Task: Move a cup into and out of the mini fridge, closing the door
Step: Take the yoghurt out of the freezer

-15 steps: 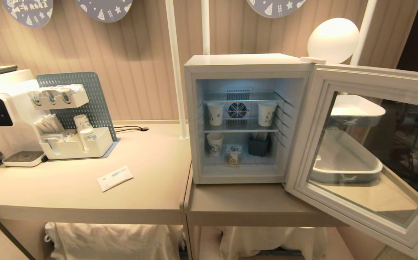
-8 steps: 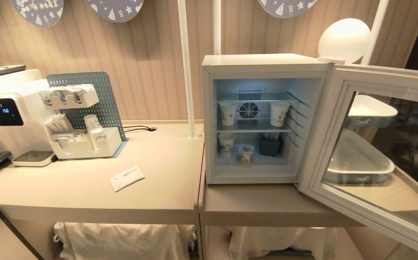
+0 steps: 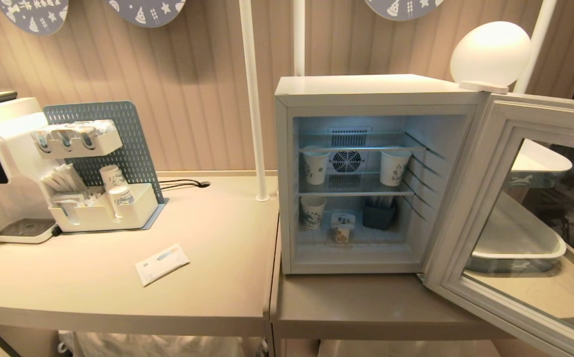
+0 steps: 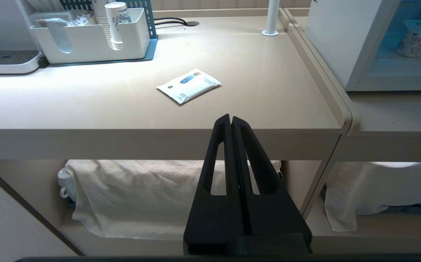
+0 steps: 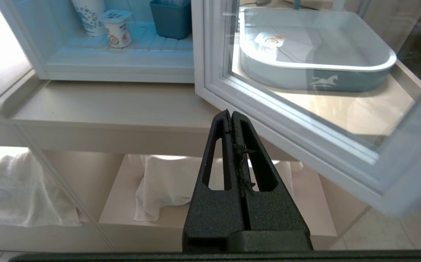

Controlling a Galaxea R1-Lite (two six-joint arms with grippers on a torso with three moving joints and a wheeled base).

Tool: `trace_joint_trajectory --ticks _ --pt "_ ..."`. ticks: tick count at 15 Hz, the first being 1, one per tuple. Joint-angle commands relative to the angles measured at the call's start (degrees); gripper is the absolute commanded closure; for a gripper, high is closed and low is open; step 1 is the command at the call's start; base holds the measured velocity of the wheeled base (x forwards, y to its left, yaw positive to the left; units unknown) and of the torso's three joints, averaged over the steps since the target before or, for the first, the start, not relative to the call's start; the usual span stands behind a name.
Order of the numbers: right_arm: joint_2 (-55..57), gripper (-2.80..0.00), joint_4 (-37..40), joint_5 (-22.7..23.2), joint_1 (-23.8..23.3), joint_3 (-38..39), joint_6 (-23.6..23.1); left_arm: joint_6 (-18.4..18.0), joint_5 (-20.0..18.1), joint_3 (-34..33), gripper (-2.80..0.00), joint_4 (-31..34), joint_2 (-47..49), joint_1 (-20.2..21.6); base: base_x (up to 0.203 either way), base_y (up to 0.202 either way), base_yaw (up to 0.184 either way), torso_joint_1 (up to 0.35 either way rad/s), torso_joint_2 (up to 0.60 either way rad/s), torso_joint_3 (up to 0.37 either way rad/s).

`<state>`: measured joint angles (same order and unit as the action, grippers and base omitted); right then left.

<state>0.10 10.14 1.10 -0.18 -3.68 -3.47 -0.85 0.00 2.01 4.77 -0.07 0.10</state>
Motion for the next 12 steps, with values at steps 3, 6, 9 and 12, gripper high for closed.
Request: trace_joint_trajectory --ticks 3,6,9,12 --pt "0.1 0.00 0.1 0.0 0.0 0.0 0.0 -0.3 0.0 0.2 0.00 0.6 0.1 0.0 0.021 0.000 -0.002 0.008 0.00 0.000" --pt "0.1 0.00 0.1 0.0 0.0 0.0 0.0 -0.2 0.0 0.1 0.00 0.2 0.1 0.0 0.000 0.000 0.000 0.000 0.00 0.000" --pt "0.1 0.00 0.0 0.0 0.0 0.0 0.0 0.1 0.0 0.0 0.00 0.1 0.1 0.0 0.000 0.000 0.000 0.000 0.00 0.000" --pt "0.0 0.00 -0.5 0.0 0.0 -0.1 0.0 0.2 0.0 0.0 0.00 0.0 0.1 0.0 0.000 0.000 0.000 0.000 0.00 0.000"
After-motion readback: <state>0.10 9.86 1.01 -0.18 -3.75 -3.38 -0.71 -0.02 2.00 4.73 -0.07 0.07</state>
